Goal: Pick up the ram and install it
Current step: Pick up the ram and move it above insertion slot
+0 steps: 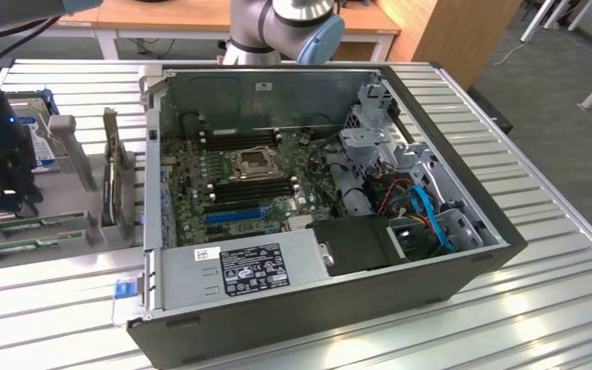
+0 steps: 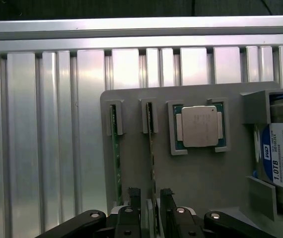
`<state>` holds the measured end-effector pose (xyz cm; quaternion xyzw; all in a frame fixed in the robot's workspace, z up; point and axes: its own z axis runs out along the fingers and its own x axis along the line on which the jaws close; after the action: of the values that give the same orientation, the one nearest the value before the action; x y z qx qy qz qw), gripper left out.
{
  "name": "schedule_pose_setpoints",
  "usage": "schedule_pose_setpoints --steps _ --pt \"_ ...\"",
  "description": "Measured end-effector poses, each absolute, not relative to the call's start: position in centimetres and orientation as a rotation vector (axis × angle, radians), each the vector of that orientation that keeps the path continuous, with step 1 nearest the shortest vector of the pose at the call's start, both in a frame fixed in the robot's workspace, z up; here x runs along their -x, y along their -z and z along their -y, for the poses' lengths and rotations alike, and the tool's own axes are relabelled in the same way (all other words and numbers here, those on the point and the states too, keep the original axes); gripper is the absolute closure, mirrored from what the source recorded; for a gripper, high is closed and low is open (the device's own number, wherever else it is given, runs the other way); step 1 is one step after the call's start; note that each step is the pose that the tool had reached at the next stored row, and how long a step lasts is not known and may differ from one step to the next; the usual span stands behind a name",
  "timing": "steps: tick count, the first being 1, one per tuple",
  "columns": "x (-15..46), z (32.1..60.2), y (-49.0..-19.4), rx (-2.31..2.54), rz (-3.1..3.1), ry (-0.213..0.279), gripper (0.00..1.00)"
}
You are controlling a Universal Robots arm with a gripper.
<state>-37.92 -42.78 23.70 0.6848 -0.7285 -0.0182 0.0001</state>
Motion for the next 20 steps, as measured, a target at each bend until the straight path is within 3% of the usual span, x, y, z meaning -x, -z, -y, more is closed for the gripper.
schedule_pose_setpoints --steps 20 --pt "37.93 43.26 -23.37 -2.151 2.289 0.057 0.7"
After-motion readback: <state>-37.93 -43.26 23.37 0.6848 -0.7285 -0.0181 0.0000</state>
